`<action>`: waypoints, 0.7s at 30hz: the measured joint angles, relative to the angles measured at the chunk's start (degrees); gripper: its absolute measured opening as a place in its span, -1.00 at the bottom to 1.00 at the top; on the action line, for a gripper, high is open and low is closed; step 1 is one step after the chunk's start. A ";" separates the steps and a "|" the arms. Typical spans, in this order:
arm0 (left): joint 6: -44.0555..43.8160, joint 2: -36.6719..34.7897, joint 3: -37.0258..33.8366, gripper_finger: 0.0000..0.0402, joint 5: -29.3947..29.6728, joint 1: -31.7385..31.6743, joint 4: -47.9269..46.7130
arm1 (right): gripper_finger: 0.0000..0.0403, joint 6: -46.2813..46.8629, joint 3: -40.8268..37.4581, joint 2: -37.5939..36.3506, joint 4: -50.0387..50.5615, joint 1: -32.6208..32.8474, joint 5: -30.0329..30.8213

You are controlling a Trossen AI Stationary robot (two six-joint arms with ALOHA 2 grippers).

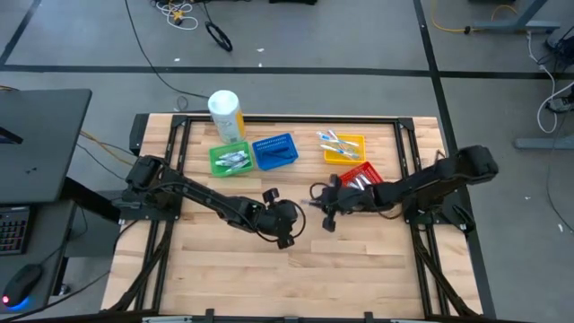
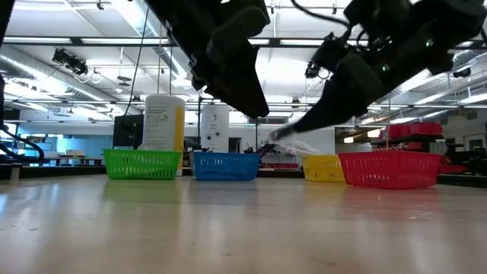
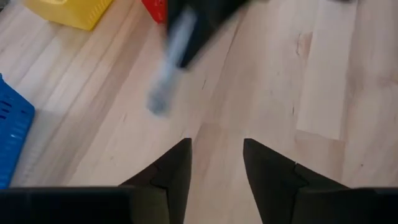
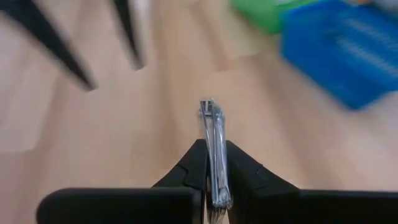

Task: Pick & Place Travel size toiletries
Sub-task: Put the silver nail cutter into the red bin

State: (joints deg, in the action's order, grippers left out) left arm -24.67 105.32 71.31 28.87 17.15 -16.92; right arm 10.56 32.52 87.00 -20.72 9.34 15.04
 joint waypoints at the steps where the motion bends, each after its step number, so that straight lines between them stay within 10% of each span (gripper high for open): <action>1: 0.60 0.00 0.00 -0.23 0.01 -0.03 0.04 | -0.85 -0.31 0.03 -1.70 1.84 0.00 2.47; 13: -0.51 0.00 0.00 -0.23 -0.01 -0.11 -0.06 | -0.83 30.11 -0.07 -23.12 52.25 0.00 19.33; 21: -0.73 0.00 -0.02 -0.27 -0.01 -0.11 0.26 | -0.73 29.26 -4.15 -21.93 46.75 -2.35 15.87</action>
State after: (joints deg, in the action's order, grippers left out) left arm -25.40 105.32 71.29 28.86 17.04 -16.66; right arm 39.81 28.36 65.07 26.03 6.99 30.92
